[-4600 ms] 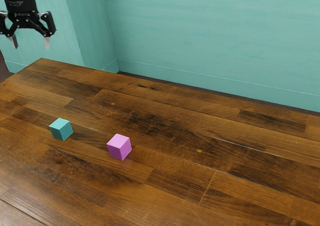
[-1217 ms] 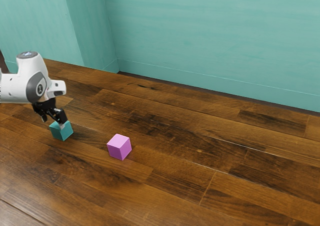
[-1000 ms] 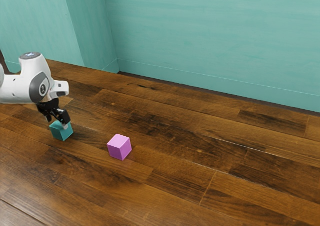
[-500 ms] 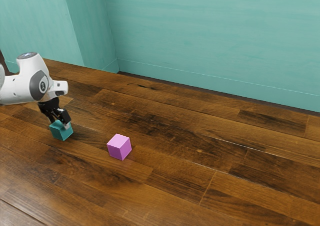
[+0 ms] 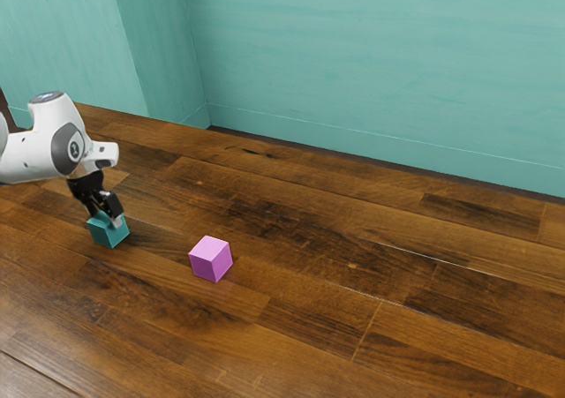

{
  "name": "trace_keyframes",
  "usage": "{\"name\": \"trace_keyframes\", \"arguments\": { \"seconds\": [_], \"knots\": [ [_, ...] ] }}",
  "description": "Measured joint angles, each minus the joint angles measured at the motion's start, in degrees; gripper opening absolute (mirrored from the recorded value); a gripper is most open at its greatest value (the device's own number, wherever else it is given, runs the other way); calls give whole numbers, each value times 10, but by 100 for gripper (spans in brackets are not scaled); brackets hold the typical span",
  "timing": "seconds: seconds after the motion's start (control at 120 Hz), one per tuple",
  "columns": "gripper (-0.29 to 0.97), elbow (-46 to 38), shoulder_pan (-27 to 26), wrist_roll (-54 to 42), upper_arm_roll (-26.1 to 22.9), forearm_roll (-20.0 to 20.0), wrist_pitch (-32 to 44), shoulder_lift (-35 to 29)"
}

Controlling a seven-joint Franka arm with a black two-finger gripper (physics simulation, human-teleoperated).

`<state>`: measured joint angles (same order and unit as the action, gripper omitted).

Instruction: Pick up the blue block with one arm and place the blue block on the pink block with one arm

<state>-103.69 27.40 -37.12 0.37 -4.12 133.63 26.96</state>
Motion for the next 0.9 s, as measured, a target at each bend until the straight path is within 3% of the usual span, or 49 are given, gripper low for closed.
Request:
{"name": "trace_keyframes", "arguments": {
  "seconds": [0.9],
  "knots": [
    [68, 18, 11, -26, -8, -1, -4, 20]
  ]
}}
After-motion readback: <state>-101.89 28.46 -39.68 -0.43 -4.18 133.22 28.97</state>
